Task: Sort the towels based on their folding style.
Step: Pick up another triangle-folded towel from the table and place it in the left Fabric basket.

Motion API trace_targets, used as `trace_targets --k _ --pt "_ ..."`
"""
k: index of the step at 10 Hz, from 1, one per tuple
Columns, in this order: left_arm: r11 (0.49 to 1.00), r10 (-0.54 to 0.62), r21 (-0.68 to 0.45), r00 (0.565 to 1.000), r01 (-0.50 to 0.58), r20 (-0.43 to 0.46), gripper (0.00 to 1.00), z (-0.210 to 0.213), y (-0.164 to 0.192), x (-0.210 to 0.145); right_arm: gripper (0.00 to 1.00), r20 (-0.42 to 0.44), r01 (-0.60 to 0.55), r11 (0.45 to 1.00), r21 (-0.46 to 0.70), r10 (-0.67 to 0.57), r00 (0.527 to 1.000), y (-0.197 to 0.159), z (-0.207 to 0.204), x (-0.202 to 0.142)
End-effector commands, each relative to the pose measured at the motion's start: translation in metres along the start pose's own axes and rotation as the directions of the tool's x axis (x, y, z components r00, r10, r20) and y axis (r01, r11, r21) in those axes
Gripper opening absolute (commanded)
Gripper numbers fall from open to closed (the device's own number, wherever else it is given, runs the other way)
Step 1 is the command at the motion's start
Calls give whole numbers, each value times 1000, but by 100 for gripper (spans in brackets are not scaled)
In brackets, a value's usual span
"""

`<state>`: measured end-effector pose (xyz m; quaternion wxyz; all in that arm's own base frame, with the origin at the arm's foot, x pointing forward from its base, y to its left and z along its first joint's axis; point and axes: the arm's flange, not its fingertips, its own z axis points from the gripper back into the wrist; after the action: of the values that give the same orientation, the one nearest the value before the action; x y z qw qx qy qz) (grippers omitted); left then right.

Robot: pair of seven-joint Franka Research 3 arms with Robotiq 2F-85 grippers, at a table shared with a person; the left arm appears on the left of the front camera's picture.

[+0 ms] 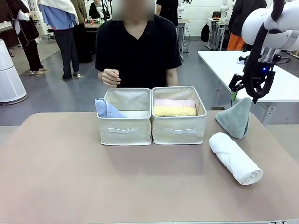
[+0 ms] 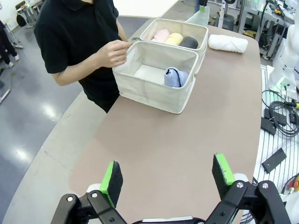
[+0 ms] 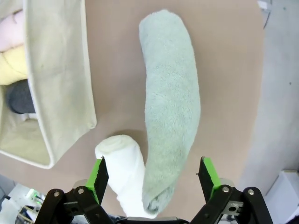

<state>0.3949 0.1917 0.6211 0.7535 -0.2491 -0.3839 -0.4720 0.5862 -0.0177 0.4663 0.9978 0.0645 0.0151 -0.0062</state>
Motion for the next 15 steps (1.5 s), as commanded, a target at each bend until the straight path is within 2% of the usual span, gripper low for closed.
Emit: trace_targets --k 1,4,5,6,7,8,10,11,12,15 --pt "1000 -4 19 1000 4 8 100 -3 -2 -1 100 9 -30 999 -33 30 999 -7 -18 0" --pt "1000 -4 19 1000 4 8 100 -3 -2 -1 100 -35 -36 998 -49 34 999 -11 -34 1" --pt "1000 -4 19 1000 4 8 100 -3 -2 -1 90 -49 -44 998 -49 42 998 -12 -36 -1" --pt "1000 -4 19 1000 4 8 100 -3 -2 -1 42 -62 -33 998 -48 30 998 -13 -36 0" --pt "1000 -4 19 1000 4 8 100 -3 -2 -1 32 -64 -33 998 -46 30 997 -13 -37 0" --pt "1000 -4 19 1000 4 8 100 -3 -2 -1 0 -62 -33 998 -48 30 998 -13 -37 0" --pt "1000 -4 19 1000 4 8 100 -3 -2 -1 0 -51 -33 999 -33 31 998 -15 -33 1" --pt "1000 -4 19 1000 4 8 100 -3 -2 -1 3 -49 -32 999 -28 31 998 -16 -31 0" --pt "1000 -4 19 1000 4 8 100 -3 -2 -1 0 -43 -34 999 -24 33 999 -17 -26 -3" --pt "1000 -4 19 1000 4 8 100 -3 -2 -1 0 12 -60 998 2 60 998 -16 0 -17"
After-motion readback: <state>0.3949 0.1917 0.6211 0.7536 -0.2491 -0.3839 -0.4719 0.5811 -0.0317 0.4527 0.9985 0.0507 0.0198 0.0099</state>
